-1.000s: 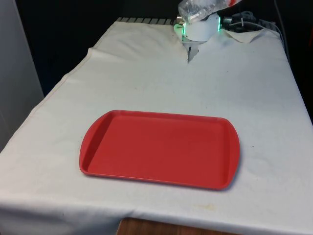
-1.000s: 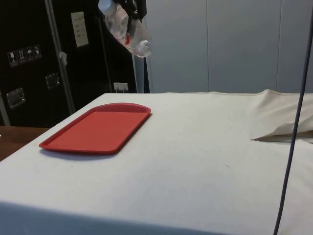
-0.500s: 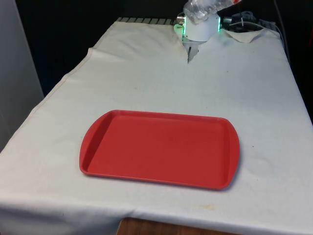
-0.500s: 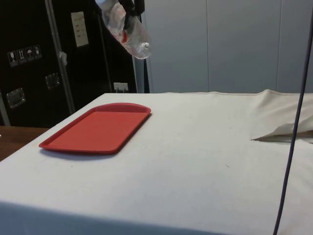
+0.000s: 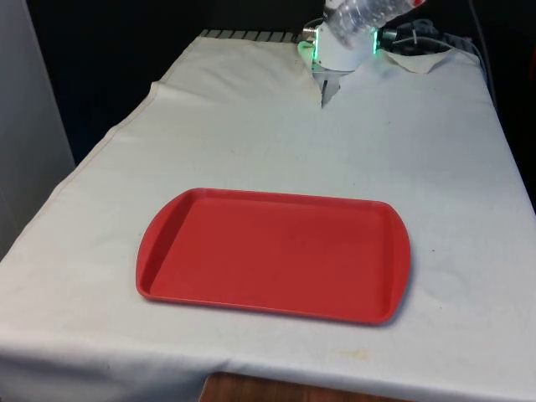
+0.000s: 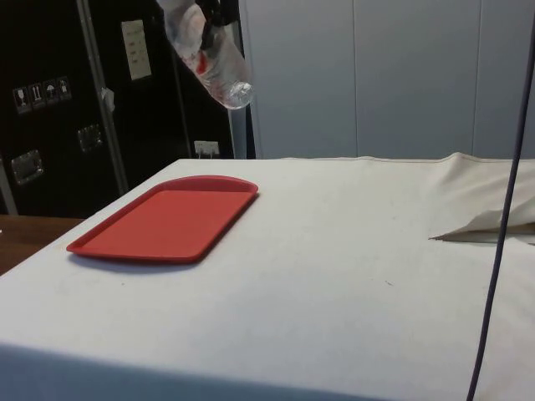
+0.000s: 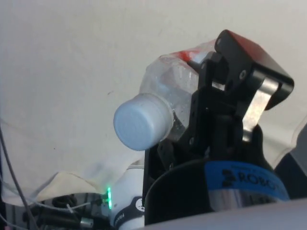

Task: Place the bottle upright on the tray.

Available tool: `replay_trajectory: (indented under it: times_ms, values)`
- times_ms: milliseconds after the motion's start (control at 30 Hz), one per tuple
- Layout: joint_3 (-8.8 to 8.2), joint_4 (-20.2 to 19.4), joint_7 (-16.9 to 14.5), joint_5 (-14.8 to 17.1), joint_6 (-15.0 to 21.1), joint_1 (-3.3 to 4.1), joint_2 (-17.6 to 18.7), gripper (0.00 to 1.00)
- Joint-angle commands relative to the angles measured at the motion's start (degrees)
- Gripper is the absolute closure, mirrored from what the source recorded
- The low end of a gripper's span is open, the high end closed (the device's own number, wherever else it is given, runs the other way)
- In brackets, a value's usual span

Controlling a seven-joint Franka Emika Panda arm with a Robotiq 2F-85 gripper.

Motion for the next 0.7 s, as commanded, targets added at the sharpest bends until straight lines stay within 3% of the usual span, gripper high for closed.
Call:
replay_trajectory:
  times_ms: [0,133,367,400,667]
  values:
    - [-0.11,-0.5,-0.2,0.7,1.1,-0.11,-0.4,0.67]
    - [-0.29,-0.1,0.0,1.1,0.7,0.0,0.0,0.67]
    - [-0.97,-0.7,-0.2,4.9,4.4,-0.06,-0.2,0.67]
    - [-0.86,-0.4,0.0,4.2,3.3,0.0,0.0,0.67]
    - [-1.6,-1.3,-0.3,8.4,8.0,-0.06,0.1,0.67]
